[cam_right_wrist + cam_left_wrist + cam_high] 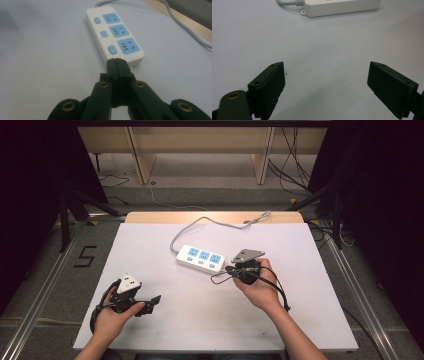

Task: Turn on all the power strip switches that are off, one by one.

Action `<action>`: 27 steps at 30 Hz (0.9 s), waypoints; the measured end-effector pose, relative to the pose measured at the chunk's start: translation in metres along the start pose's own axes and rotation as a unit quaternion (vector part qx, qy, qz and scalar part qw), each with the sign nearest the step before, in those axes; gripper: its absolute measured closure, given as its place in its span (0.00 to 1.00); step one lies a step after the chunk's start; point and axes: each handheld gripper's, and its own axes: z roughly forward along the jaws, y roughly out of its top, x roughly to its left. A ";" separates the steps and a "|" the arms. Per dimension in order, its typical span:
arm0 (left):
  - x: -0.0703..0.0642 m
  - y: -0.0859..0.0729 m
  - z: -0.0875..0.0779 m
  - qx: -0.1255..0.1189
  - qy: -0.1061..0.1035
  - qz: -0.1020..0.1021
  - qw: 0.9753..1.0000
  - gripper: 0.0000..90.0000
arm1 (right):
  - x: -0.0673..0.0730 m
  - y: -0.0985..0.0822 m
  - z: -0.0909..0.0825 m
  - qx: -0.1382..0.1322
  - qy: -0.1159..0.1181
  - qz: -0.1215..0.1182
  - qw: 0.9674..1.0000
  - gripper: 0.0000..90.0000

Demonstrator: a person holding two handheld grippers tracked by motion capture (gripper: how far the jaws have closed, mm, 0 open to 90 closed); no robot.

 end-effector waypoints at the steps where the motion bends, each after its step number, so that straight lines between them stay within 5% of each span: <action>1: 0.000 0.000 0.000 0.000 0.001 0.000 1.000 0.16 | 0.000 0.001 0.001 0.002 0.002 0.001 1.000 1.00; 27: 0.001 0.000 0.000 0.000 0.000 -0.002 1.000 0.17 | -0.001 0.029 0.019 0.031 0.008 -0.019 0.999 1.00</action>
